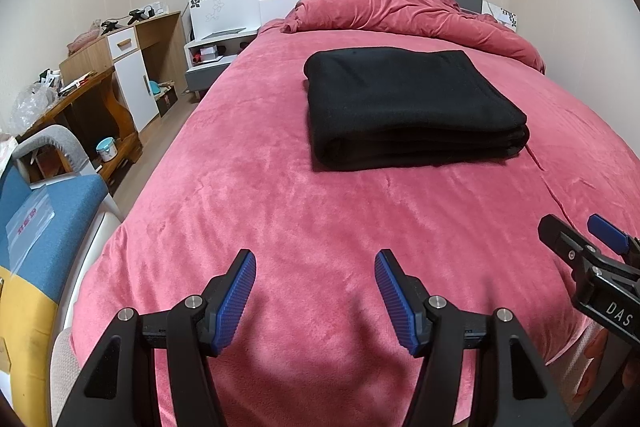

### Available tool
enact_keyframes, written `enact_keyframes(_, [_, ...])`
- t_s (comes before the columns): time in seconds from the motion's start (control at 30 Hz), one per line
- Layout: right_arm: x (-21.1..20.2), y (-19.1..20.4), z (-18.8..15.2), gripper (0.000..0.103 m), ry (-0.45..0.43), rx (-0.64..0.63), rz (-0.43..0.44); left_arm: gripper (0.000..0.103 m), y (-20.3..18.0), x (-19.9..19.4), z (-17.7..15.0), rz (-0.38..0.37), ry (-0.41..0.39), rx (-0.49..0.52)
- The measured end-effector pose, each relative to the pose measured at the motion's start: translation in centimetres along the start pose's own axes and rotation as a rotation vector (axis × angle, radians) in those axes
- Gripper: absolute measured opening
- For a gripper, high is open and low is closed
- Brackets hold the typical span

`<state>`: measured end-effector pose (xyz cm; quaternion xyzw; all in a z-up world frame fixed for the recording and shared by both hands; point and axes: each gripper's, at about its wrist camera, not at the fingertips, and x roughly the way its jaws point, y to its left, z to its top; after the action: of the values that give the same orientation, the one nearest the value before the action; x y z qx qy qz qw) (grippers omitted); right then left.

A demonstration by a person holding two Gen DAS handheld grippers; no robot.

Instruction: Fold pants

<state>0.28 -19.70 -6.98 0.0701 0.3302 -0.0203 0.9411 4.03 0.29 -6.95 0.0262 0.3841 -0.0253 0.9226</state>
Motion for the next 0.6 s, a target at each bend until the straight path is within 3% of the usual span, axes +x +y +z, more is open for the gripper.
enact_keyframes(0.6, [0.32, 0.01, -0.04, 0.103, 0.009, -0.004, 0.006, 0.063, -0.08, 0.11, -0.08, 0.008, 0.007, 0.001])
